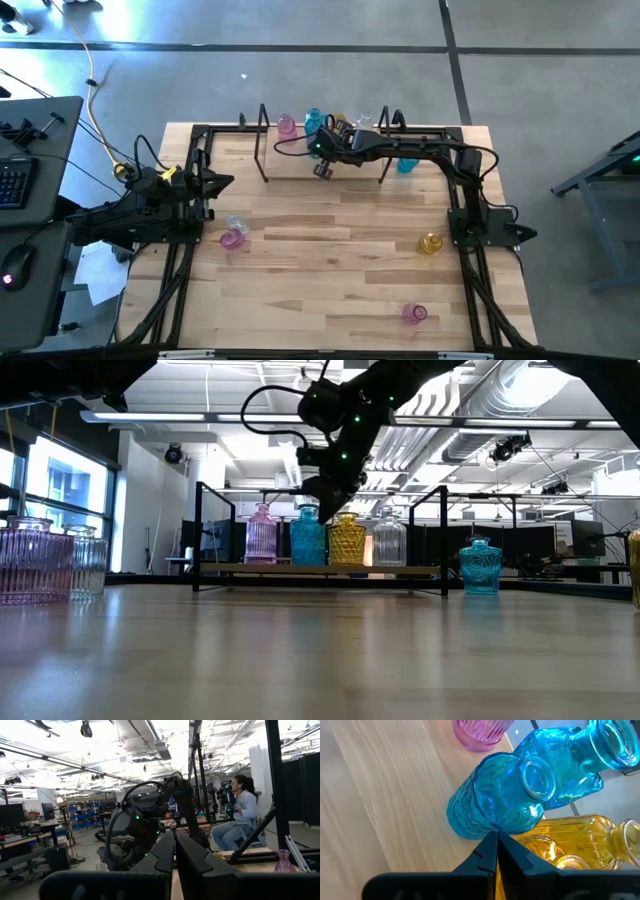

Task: Sort vases onto shelf
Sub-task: Adjust the blue vases on the shelf, then put the bottom pink vase on the shelf aligned with the pink vase

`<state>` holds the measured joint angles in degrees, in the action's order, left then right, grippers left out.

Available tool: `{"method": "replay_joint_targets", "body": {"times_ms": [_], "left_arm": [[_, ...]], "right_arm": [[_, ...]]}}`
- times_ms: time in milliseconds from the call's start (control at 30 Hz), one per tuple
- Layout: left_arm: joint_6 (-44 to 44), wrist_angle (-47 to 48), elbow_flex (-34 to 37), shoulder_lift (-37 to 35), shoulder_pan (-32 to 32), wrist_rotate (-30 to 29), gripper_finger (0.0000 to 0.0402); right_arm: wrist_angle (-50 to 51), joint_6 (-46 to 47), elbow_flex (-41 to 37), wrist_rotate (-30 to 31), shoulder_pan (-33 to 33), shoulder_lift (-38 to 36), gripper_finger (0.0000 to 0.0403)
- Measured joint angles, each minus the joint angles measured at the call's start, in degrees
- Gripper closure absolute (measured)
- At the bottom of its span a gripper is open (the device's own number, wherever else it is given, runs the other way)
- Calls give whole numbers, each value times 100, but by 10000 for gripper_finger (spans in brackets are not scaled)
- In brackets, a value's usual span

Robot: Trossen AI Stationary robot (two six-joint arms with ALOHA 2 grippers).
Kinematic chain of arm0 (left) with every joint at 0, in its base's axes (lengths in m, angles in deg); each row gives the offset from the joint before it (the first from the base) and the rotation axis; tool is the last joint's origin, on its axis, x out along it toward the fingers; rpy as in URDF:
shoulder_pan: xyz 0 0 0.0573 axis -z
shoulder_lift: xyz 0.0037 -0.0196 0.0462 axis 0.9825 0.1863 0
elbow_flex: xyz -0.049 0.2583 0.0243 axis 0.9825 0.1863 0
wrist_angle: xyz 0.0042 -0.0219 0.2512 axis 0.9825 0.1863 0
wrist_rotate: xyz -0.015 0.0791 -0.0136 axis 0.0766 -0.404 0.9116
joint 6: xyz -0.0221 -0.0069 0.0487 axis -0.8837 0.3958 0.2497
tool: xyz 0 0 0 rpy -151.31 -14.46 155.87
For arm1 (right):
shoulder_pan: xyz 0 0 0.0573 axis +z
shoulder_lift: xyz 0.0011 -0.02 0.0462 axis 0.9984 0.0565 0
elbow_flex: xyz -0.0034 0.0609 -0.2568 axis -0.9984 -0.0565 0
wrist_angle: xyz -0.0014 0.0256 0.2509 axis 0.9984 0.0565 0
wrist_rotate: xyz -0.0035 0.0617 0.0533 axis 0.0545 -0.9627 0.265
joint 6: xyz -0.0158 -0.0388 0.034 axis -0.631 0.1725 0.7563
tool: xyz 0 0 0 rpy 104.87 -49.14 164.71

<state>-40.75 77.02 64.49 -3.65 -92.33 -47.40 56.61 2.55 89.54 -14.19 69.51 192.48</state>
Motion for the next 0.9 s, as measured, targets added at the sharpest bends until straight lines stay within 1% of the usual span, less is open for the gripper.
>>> {"method": "replay_joint_targets", "body": {"times_ms": [133, 233, 367, 433, 500, 600, 700, 800, 900], "left_arm": [[2, 1, 0, 0, -1, 0, 394], [0, 7, 0, 0, -1, 0, 394], [0, 52, 0, 2, 1, 0, 394], [0, 51, 0, 2, -2, 13, 394], [0, 55, 0, 2, 1, 33, 394], [-10, 88, 0, 2, 1, 116, 394], [-10, 179, 0, 51, 1, 457, 394], [-11, 239, 2, 185, 1, 759, 394], [-8, 196, 2, 373, 1, 807, 394]], "right_arm": [[-20, -94, 0, -21, 71, 0, 399], [88, -209, 29, -26, 239, -11, 399], [166, -244, 9, -33, 620, -249, 400], [-6, -253, -174, -36, 859, -423, 402], [-330, -251, -555, -87, 1087, -578, 402], [-1214, -219, -1370, -365, 1424, -872, 402], [-2050, 15, -2161, -526, 1805, -1274, 403], [-2246, 445, -2733, -527, 2291, -1700, 403], [-2072, 1073, -3006, -521, 2839, -2177, 403]]}}
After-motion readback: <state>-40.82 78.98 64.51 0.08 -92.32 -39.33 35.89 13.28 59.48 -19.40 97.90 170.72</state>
